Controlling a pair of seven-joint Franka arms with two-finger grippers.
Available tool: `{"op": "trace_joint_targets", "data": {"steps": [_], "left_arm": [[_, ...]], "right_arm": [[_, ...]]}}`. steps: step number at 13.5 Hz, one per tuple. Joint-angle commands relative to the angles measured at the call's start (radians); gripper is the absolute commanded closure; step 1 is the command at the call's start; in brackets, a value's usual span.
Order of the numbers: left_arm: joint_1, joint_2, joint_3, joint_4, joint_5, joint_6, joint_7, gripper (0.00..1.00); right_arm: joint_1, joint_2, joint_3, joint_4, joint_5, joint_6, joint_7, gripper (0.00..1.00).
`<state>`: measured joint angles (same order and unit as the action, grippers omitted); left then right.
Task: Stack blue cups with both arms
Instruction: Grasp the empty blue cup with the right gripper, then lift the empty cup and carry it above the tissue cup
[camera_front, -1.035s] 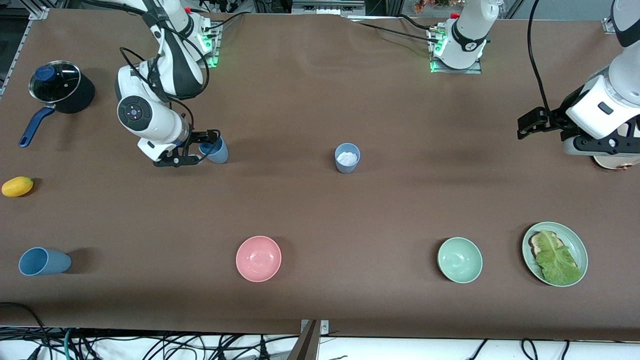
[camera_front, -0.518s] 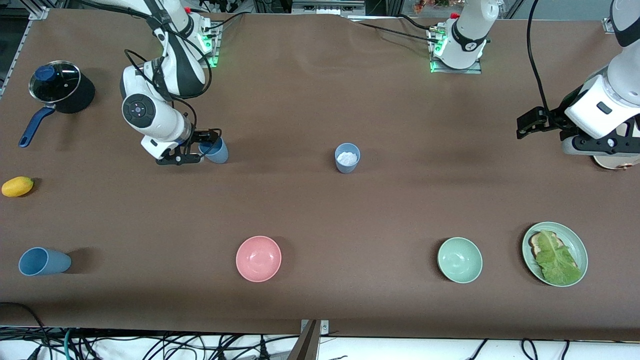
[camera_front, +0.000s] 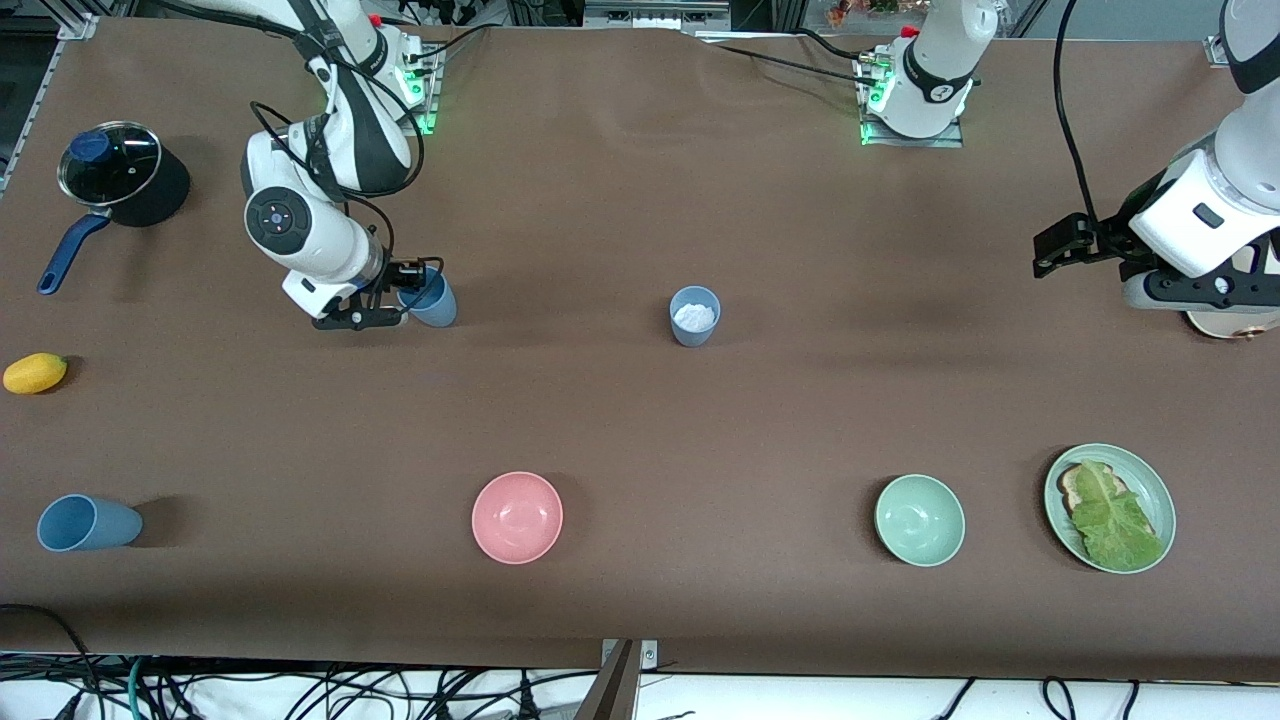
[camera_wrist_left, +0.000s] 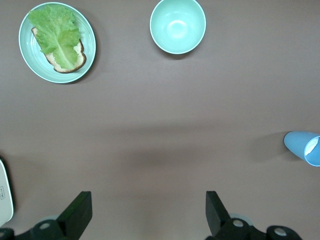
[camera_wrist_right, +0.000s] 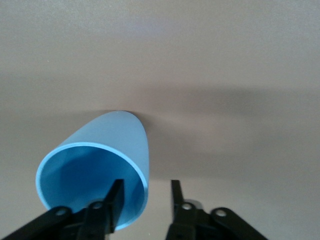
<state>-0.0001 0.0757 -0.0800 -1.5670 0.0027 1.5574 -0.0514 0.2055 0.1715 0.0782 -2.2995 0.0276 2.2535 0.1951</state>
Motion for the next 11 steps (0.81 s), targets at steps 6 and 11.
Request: {"op": "trace_joint_targets", "data": {"steps": [6,11], "left_arm": [[-0.001,-0.021,-0.007,-0.015,0.022,-0.014,0.001,0.00],[0.002,-0.021,-0.004,-0.016,0.022,-0.014,0.001,0.00]], "right_arm": [[-0.003,-0.013,0.003,-0.023,0.011,0.020,0.001,1.00],[-0.003,-0.026,0.005,0.021,0.014,-0.033,0.006,1.00]]}}
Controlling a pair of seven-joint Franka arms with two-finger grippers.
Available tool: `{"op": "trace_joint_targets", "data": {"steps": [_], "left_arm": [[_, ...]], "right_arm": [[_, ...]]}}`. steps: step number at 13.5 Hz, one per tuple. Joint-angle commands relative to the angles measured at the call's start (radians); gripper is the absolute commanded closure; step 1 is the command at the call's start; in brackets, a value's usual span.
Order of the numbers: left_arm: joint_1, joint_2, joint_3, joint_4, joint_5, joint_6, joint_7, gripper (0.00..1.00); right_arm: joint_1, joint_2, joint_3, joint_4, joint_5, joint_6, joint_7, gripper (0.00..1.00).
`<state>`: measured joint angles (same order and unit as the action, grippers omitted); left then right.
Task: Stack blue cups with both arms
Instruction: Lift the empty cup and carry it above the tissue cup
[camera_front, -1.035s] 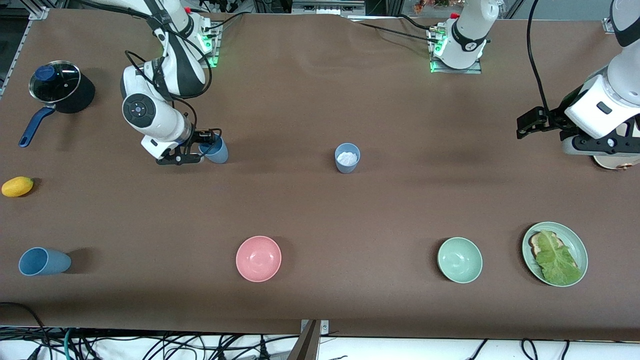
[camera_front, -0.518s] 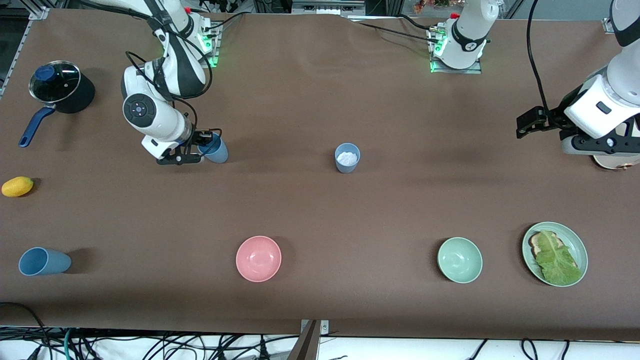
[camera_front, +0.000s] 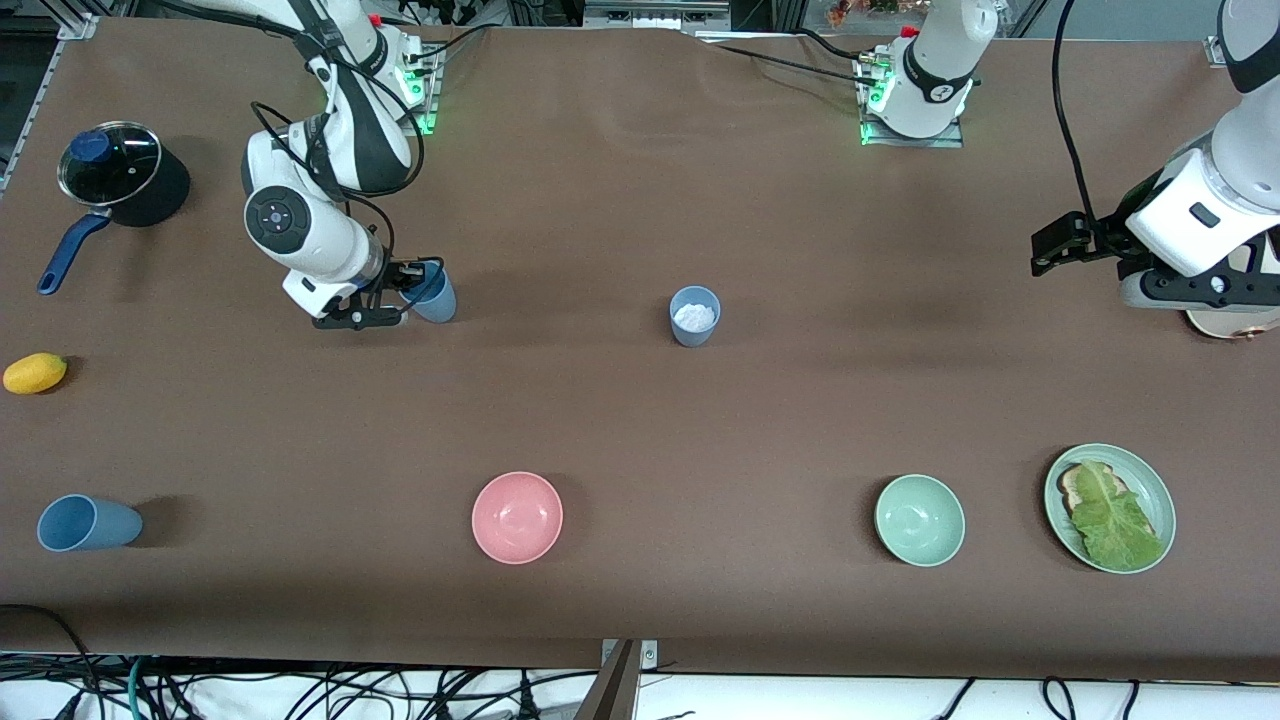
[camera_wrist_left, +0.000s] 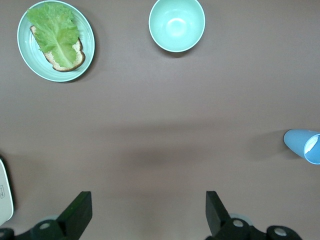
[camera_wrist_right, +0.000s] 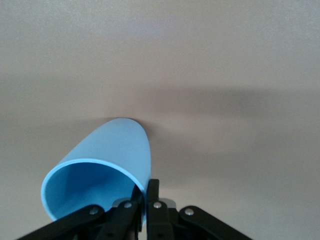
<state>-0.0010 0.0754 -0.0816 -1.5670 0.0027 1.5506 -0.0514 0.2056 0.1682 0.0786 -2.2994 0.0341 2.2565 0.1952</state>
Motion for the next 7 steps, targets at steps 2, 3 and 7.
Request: {"op": "trace_joint_targets", "data": {"steps": [2,3,7], "left_arm": [[0.003,-0.019,-0.003,-0.015,0.022,-0.006,0.001,0.00],[0.003,-0.019,0.000,-0.015,0.022,-0.004,0.001,0.00],[-0.001,-0.019,-0.003,-0.011,0.022,-0.004,0.001,0.00]], "right_arm": [[-0.002,-0.012,0.004,0.133,0.010,-0.156,0.006,1.00],[0.006,-0.004,0.004,0.196,0.030,-0.222,0.007,1.00],[0.095,0.083,0.004,0.473,0.093,-0.414,0.177,1.00]]}}
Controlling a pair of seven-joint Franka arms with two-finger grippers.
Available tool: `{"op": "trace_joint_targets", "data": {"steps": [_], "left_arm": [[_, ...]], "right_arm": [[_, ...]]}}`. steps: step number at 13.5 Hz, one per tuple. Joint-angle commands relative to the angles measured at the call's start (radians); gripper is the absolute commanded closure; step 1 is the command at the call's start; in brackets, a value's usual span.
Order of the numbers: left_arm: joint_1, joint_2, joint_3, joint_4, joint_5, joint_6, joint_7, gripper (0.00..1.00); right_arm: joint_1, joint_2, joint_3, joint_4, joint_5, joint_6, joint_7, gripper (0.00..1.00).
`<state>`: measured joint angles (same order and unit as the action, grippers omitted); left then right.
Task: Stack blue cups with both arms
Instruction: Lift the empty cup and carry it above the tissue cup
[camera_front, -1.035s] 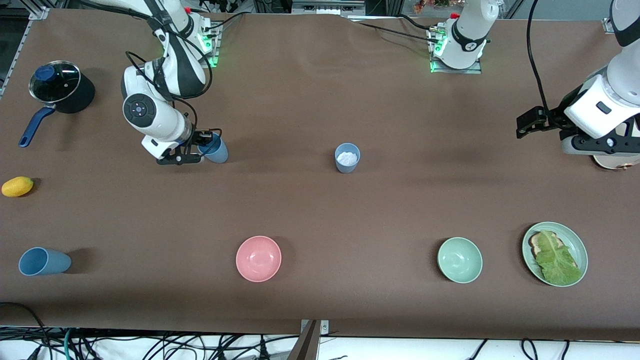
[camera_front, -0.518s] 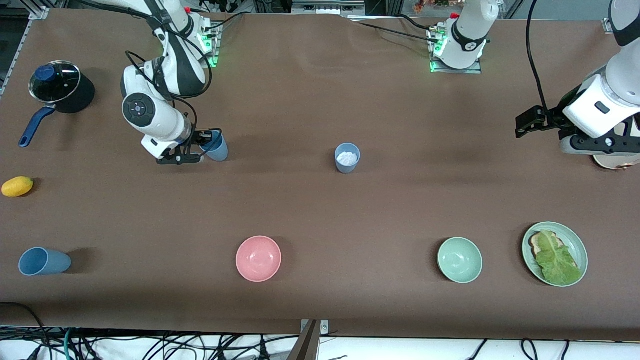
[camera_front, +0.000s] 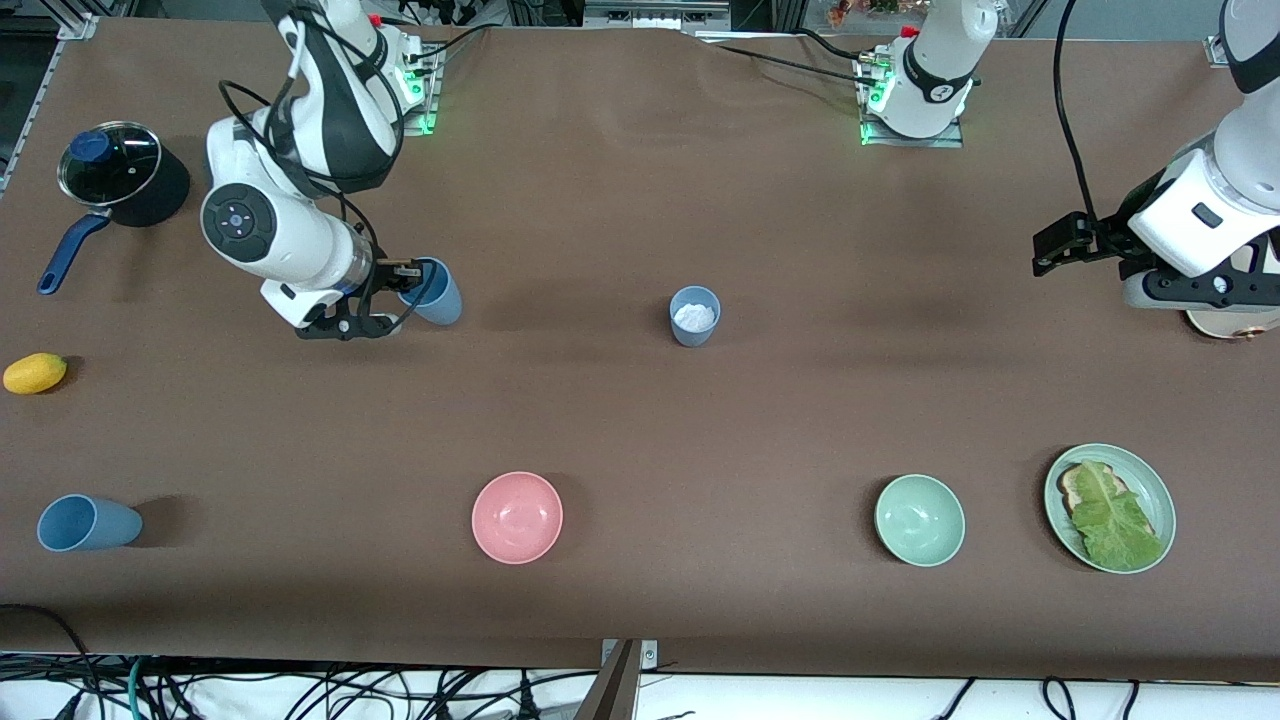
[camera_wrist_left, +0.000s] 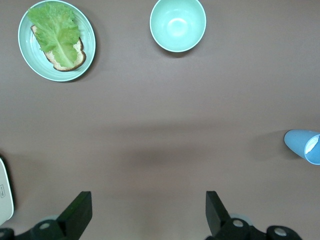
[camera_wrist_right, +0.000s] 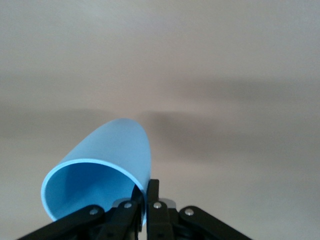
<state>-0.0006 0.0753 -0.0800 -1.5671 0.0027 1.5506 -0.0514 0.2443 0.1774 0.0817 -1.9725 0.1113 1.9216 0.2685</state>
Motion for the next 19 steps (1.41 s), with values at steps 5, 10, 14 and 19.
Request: {"op": "trace_joint_targets", "data": {"steps": [5,10,14,19], "left_arm": [[0.004,-0.019,0.000,-0.011,0.022,-0.006,0.002,0.00],[0.004,-0.019,0.000,-0.011,0.022,-0.007,0.002,0.00],[0.004,-0.019,-0.001,-0.011,0.022,-0.007,0.001,0.00],[0.004,-0.019,-0.001,-0.011,0.022,-0.007,0.002,0.00]], "right_arm": [[0.272,0.285,0.001,0.567,0.097,-0.211,0.556,1.00],[0.470,0.456,-0.002,0.845,0.104,-0.133,0.900,1.00],[0.532,0.494,-0.003,0.840,0.073,-0.052,0.971,1.00],[0.552,0.493,-0.003,0.796,0.050,-0.065,0.969,1.00]]}}
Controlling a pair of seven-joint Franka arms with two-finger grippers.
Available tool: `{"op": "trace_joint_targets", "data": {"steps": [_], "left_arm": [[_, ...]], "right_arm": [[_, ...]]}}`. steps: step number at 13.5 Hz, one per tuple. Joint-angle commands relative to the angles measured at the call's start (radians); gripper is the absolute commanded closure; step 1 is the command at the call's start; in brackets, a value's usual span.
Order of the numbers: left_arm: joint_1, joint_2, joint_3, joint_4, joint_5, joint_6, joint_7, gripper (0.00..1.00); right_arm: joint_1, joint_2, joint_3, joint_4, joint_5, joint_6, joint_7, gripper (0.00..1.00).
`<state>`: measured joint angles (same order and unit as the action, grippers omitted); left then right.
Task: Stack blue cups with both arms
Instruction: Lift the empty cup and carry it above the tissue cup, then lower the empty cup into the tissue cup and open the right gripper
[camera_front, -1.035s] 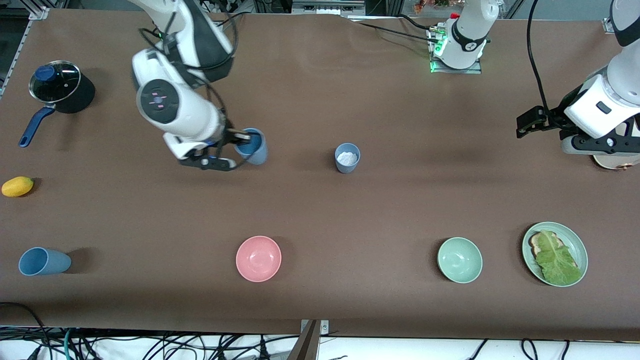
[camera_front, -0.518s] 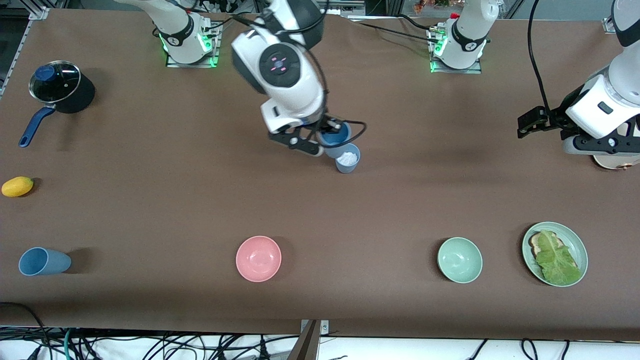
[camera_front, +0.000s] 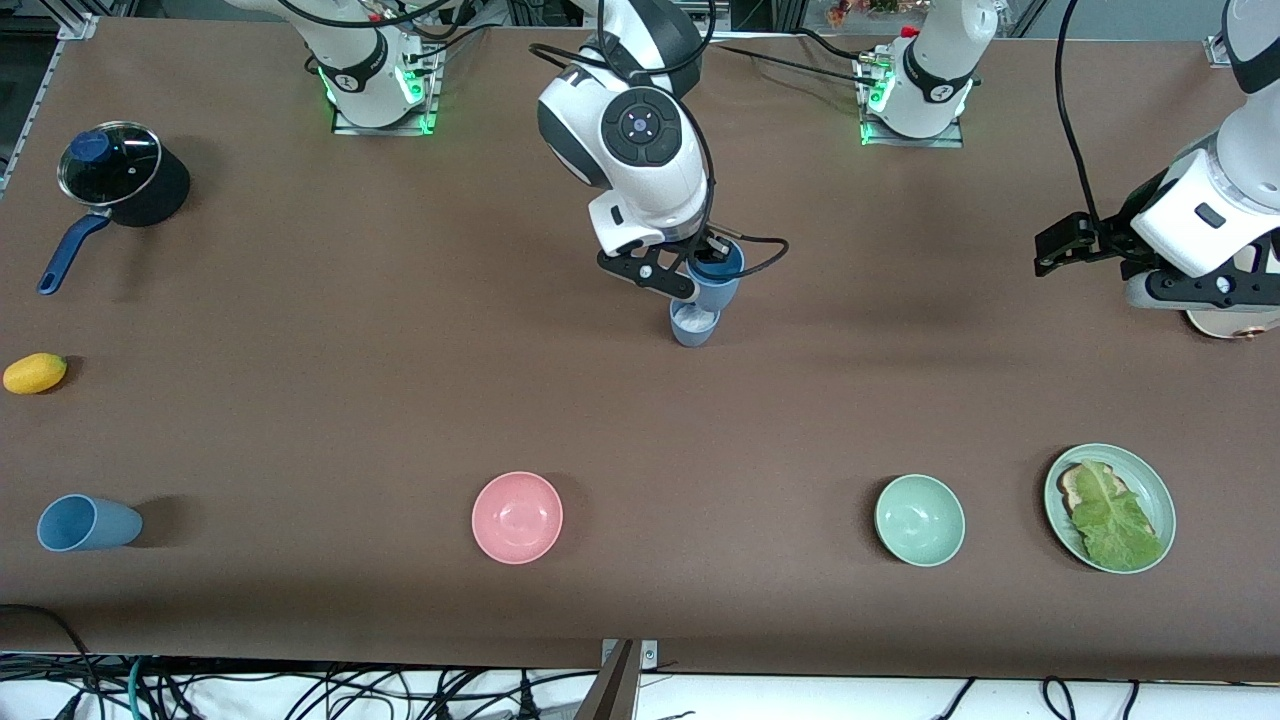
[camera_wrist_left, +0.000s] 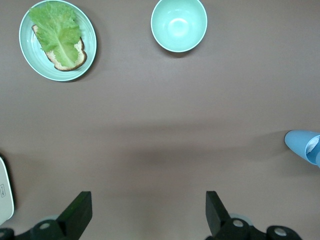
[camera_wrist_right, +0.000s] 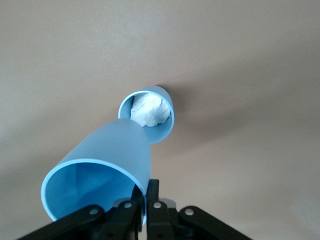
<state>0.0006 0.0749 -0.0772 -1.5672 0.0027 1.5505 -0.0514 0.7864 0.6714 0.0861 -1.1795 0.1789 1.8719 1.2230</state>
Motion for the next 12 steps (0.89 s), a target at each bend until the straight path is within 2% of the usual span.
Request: {"op": "trace_joint_targets", "data": {"steps": [1,4,12], "left_arm": [[0.002,-0.020,-0.004,-0.011,0.022,-0.007,0.002,0.00],[0.002,-0.018,-0.004,-0.011,0.022,-0.007,0.002,0.00],[0.004,-0.020,-0.003,-0.011,0.022,-0.009,0.002,0.00]], "right_arm": [[0.010,-0.003,-0.008,-0.008,-0.021,-0.014,0.010,1.00],[0.008,0.000,-0.009,-0.037,-0.062,-0.005,-0.008,1.00],[0.007,0.010,-0.008,-0.038,-0.062,0.035,-0.004,1.00]]}}
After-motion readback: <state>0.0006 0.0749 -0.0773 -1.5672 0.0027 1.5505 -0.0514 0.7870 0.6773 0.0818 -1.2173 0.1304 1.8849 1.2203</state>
